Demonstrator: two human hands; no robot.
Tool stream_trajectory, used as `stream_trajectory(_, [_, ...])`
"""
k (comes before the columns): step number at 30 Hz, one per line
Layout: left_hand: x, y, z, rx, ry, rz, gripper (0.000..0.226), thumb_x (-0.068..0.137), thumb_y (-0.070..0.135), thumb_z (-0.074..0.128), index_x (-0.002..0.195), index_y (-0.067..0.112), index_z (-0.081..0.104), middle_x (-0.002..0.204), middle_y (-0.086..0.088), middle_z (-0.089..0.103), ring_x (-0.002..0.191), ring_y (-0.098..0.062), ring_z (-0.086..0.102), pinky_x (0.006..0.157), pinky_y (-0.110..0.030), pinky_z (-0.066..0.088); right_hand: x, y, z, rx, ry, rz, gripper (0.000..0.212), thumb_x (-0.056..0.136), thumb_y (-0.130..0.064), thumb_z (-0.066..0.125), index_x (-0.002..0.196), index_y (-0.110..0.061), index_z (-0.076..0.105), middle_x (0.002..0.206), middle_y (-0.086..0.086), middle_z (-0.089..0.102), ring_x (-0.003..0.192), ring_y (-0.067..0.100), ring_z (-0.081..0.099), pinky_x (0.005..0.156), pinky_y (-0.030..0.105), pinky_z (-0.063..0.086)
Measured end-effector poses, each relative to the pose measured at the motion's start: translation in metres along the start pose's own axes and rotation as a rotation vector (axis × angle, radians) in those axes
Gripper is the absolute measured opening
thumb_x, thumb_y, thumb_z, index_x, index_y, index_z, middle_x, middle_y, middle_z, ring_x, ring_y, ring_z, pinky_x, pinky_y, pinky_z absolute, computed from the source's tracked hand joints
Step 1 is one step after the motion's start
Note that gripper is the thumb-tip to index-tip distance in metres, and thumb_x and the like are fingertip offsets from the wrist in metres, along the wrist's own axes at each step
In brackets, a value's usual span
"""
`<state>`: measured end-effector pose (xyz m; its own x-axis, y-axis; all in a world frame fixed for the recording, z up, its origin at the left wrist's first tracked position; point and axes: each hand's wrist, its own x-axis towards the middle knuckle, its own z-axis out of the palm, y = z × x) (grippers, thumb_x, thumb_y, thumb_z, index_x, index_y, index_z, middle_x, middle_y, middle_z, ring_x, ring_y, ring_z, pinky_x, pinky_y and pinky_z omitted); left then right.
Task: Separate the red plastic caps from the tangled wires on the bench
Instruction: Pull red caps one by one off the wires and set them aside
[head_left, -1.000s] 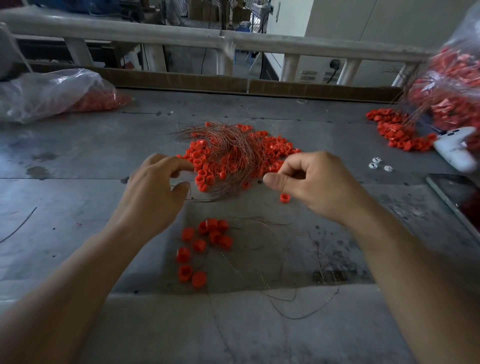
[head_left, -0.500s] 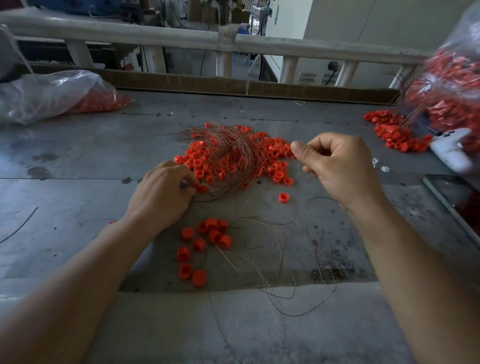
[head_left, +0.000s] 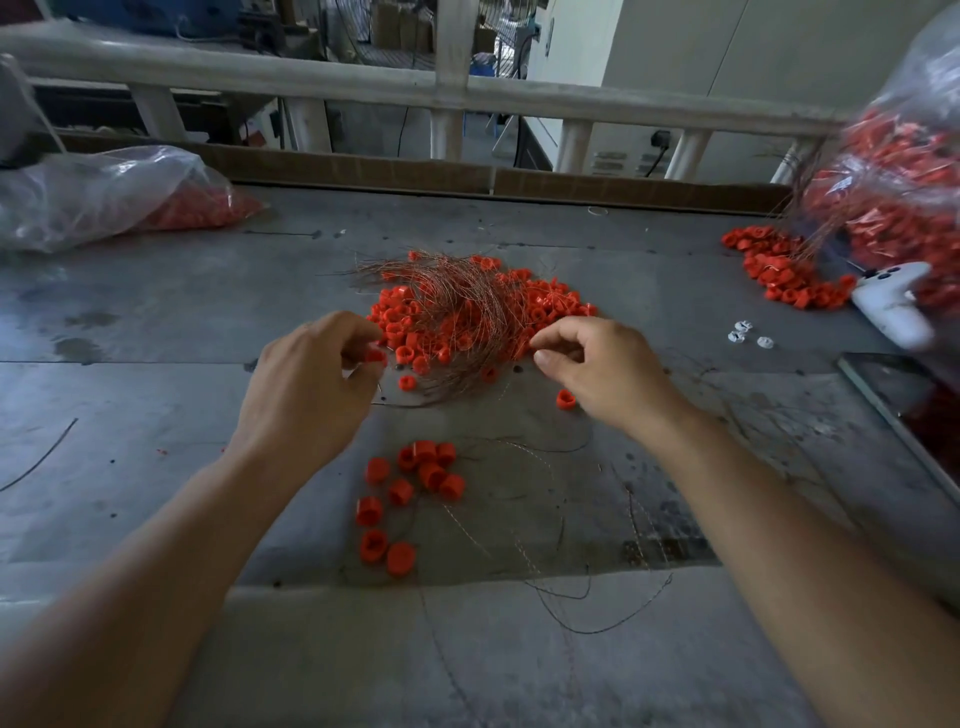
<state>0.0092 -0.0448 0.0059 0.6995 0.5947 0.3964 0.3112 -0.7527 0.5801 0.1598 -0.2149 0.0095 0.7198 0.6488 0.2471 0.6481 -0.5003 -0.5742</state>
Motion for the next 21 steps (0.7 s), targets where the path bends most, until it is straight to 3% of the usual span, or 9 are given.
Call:
stream_trajectory(3, [-0.003, 0.002, -0.005, -0.024, 0.019, 0.009, 0.016, 0.086, 0.014, 0.061, 0.101, 0.017, 0.067, 0.089, 0.005, 0.057, 0.075, -0.012, 0.054, 0.07, -0.022, 0.036, 0.004, 0.001, 0.005, -0.017, -0.054, -0.024, 0.023, 0.09, -0.018, 0.056, 0.111, -0.02, 0.064, 0.099, -0.01, 0.06, 0.083, 0.0, 0.049, 0.063, -0.003, 0.033])
stream_trajectory(7, [-0.006, 0.004, -0.006, -0.034, -0.006, 0.041, 0.015, 0.085, 0.012, 0.062, 0.097, 0.017, 0.068, 0.089, 0.005, 0.057, 0.072, -0.007, 0.052, 0.069, -0.021, 0.036, 0.005, 0.001, 0.009, 0.019, -0.117, -0.012, 0.028, 0.09, -0.017, 0.056, 0.118, -0.017, 0.061, 0.084, -0.017, 0.054, 0.058, -0.011, 0.048, 0.055, -0.004, 0.032])
stream_trajectory(9, [-0.006, 0.005, -0.006, -0.04, -0.017, 0.048, 0.015, 0.085, 0.011, 0.062, 0.097, 0.016, 0.069, 0.089, 0.004, 0.057, 0.071, -0.004, 0.051, 0.072, -0.023, 0.037, 0.005, 0.002, 0.011, 0.052, -0.122, -0.021, 0.029, 0.09, -0.015, 0.056, 0.119, -0.015, 0.06, 0.087, -0.017, 0.058, 0.054, -0.017, 0.046, 0.054, -0.005, 0.032])
stream_trajectory(11, [-0.006, 0.005, -0.005, -0.047, -0.026, 0.051, 0.015, 0.085, 0.011, 0.062, 0.096, 0.017, 0.069, 0.089, 0.004, 0.058, 0.071, -0.001, 0.051, 0.07, -0.02, 0.037, 0.005, 0.002, 0.011, 0.067, -0.106, -0.03, 0.03, 0.09, -0.014, 0.056, 0.119, -0.013, 0.06, 0.107, -0.004, 0.064, 0.066, -0.013, 0.05, 0.059, -0.008, 0.031])
stream_trajectory(13, [-0.007, 0.005, -0.005, -0.052, -0.028, 0.052, 0.015, 0.084, 0.011, 0.063, 0.096, 0.018, 0.069, 0.089, 0.004, 0.058, 0.072, 0.0, 0.051, 0.066, -0.015, 0.036, 0.006, 0.003, 0.011, 0.081, -0.094, -0.027, 0.031, 0.09, -0.014, 0.056, 0.12, -0.013, 0.059, 0.115, 0.0, 0.062, 0.082, -0.006, 0.051, 0.065, -0.008, 0.032])
stream_trajectory(18, [-0.007, 0.006, -0.005, -0.032, -0.044, 0.071, 0.016, 0.084, 0.012, 0.063, 0.098, 0.016, 0.068, 0.089, 0.003, 0.058, 0.072, 0.0, 0.051, 0.066, -0.009, 0.035, 0.005, 0.003, 0.012, 0.058, -0.159, 0.028, 0.037, 0.091, -0.019, 0.054, 0.128, -0.023, 0.052, 0.085, -0.014, 0.053, 0.069, -0.003, 0.049, 0.055, -0.002, 0.033])
stream_trajectory(21, [-0.008, 0.006, -0.004, -0.025, -0.053, 0.077, 0.016, 0.084, 0.011, 0.063, 0.099, 0.015, 0.068, 0.088, 0.004, 0.057, 0.071, 0.001, 0.05, 0.066, -0.009, 0.034, 0.005, 0.003, 0.013, 0.057, -0.139, 0.02, 0.036, 0.091, -0.018, 0.054, 0.127, -0.018, 0.054, 0.091, -0.012, 0.054, 0.079, -0.003, 0.05, 0.061, -0.005, 0.032])
